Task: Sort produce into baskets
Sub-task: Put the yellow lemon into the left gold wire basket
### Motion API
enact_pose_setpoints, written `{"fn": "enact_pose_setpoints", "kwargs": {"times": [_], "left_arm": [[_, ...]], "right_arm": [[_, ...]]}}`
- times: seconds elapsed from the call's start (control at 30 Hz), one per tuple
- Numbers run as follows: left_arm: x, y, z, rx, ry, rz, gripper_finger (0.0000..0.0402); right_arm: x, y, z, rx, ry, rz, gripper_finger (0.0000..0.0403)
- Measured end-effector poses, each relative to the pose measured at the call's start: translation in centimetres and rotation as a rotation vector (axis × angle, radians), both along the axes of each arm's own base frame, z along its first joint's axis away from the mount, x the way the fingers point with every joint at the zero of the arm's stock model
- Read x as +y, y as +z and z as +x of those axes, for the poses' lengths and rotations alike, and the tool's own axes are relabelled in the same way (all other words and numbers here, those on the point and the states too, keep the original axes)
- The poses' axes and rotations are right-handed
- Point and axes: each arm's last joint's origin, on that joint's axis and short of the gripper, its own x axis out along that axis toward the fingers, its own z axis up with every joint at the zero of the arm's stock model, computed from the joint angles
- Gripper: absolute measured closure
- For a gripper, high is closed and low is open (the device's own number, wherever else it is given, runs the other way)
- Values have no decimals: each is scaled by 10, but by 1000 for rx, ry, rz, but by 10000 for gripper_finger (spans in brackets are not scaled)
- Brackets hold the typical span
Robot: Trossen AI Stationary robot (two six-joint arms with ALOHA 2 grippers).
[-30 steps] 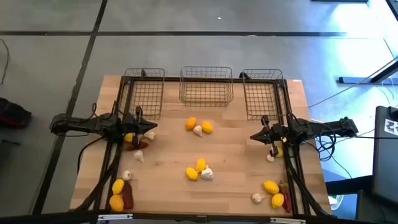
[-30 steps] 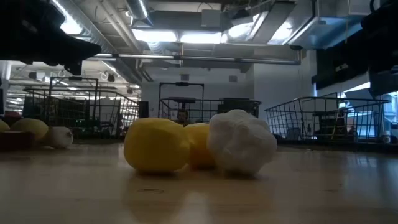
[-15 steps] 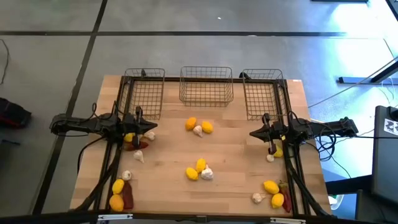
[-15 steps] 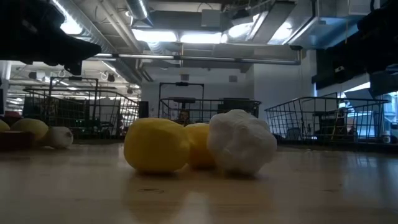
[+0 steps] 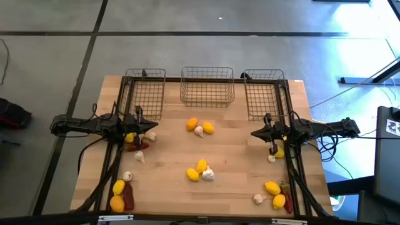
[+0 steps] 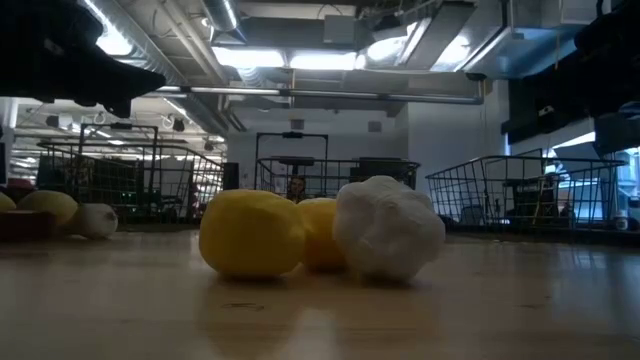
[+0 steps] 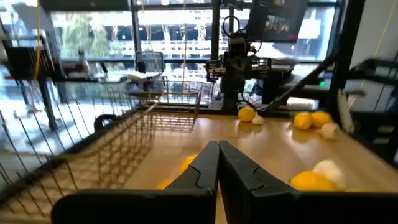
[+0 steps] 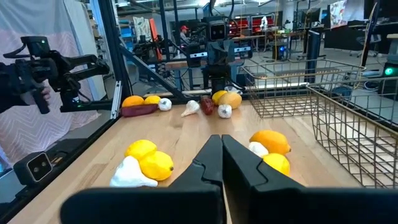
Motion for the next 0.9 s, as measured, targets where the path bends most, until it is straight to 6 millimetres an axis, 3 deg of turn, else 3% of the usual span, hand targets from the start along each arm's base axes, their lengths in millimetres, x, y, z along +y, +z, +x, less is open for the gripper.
{"fn": "enact_pose_setpoints", "kwargs": {"times": [0.1,0.27,0.63,0.9], "left_arm": [[0,0,0,-29,1,-142,396],[2,9,-1,-137,47,-224,396],[3,31,-4,-312,74,2,396],[4,46,13,-214,103,82,396]], "right_arm": [[-1,1,0,-6,-18,52,397],[-6,5,-1,-59,-186,175,397],[-7,7,-1,-86,-240,193,397],[-8,7,-1,-86,-265,187,397]]}}
